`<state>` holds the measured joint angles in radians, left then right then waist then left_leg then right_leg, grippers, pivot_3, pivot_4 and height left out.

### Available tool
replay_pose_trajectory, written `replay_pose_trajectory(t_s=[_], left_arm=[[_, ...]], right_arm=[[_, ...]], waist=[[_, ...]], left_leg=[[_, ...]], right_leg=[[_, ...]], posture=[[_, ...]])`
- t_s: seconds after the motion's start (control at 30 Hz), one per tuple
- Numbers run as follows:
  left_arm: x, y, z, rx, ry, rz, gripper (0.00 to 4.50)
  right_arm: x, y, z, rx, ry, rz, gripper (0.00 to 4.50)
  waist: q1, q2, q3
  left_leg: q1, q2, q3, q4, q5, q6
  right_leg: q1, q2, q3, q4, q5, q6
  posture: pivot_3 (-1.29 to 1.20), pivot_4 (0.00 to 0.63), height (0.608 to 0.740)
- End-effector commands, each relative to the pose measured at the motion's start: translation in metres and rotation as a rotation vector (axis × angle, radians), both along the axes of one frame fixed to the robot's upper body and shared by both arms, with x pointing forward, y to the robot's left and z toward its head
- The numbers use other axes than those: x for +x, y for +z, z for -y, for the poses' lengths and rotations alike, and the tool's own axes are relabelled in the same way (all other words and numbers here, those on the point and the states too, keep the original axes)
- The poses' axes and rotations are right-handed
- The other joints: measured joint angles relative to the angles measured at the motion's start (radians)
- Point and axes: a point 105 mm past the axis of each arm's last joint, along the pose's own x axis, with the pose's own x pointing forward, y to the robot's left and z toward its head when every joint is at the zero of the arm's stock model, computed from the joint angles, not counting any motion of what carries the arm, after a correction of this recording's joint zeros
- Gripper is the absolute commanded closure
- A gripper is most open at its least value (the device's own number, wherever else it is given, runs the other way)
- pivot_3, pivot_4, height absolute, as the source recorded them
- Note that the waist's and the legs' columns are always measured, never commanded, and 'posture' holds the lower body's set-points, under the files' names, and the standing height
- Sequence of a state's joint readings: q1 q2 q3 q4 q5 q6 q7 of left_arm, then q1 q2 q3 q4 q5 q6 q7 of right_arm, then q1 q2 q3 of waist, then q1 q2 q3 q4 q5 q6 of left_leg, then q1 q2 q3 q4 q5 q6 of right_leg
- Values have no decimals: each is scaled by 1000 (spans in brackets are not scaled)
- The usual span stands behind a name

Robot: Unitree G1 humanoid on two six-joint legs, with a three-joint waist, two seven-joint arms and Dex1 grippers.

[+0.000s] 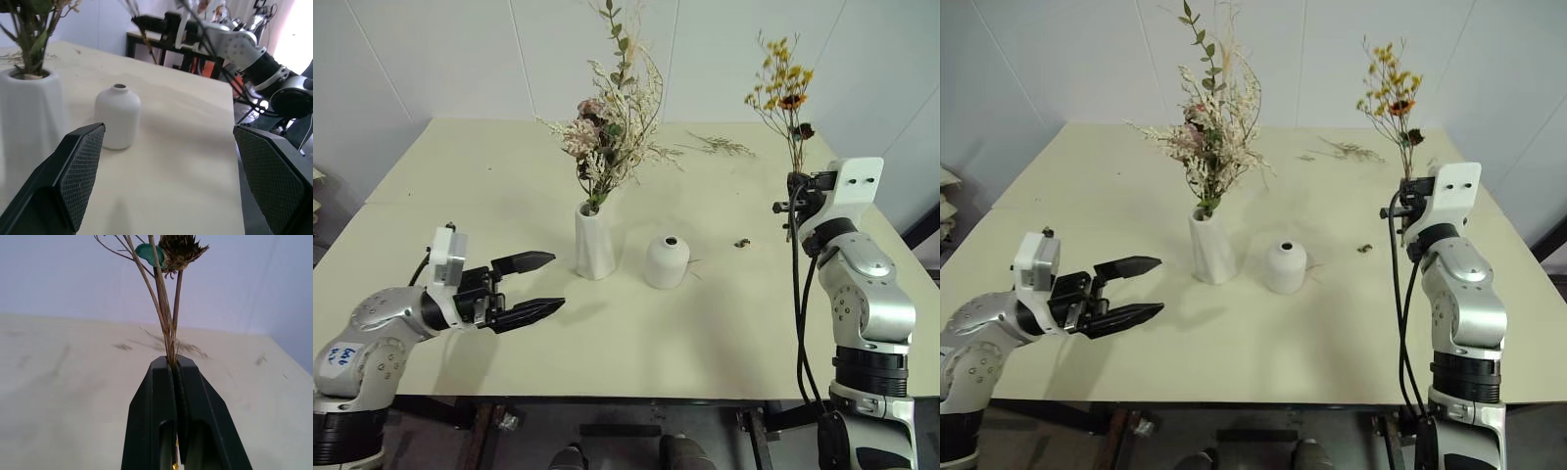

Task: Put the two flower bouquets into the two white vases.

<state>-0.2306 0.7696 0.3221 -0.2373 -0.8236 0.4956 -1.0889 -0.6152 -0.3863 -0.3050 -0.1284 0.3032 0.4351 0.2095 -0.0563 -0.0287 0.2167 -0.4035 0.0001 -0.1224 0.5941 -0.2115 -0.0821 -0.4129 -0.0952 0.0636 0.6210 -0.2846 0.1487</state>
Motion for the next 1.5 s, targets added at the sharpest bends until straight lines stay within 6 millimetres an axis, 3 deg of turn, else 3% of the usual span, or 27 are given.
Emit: replay_pose_trajectory(t_s=[0.03, 0.13, 0.33, 0.53, 0.8, 1.17, 1.5], left_arm=[[-8, 13, -4, 10, -9, 54, 0], [-9, 16, -7, 8, -9, 65, 0], [-11, 17, -16, 22, -4, 58, 0], [-12, 18, -16, 25, -4, 59, 0], [-14, 21, -22, 38, 3, 56, 0], [-14, 19, -24, 52, 16, 47, 0], [-12, 18, -23, 52, 25, 48, 0]], right_arm=[[-30, 44, -37, 59, 212, 280, 4486], [-43, 52, -59, 97, 347, 390, 4486], [-48, 33, -90, 67, 507, 384, 4486], [-38, 12, -114, 48, 590, 363, 4486], [-27, 1, -130, 43, 628, 354, 4486], [-27, -3, -146, 77, 691, 340, 4486], [-20, -9, -137, 74, 658, 322, 4486]], waist=[[0, 0, 0], [1, 0, 0], [3, 0, 0], [-1, 0, 0], [0, 1, 0], [0, 1, 0], [0, 1, 0]], left_leg=[[0, 0, 0, 0, 0, 0], [0, 0, 0, 0, 0, 0], [0, 0, 0, 0, 0, 0], [1, 0, 0, -1, 0, 0], [1, 0, 0, -2, 0, 0], [1, 0, 0, -2, 0, -1], [1, 0, 0, -2, 0, -1]], right_leg=[[0, 0, 0, 0, 0, 0], [0, 0, 0, 0, 0, 0], [0, 0, 0, 0, 0, -1], [0, 0, 0, 0, 0, -1], [0, 0, 0, 0, -1, -1], [0, 0, 0, 0, -1, -1], [0, 0, 0, 0, -1, -2]], posture=[[0, 150, 740], [0, 150, 740], [0, 150, 740], [0, 150, 740], [0, 150, 740], [0, 150, 740], [0, 150, 740]])
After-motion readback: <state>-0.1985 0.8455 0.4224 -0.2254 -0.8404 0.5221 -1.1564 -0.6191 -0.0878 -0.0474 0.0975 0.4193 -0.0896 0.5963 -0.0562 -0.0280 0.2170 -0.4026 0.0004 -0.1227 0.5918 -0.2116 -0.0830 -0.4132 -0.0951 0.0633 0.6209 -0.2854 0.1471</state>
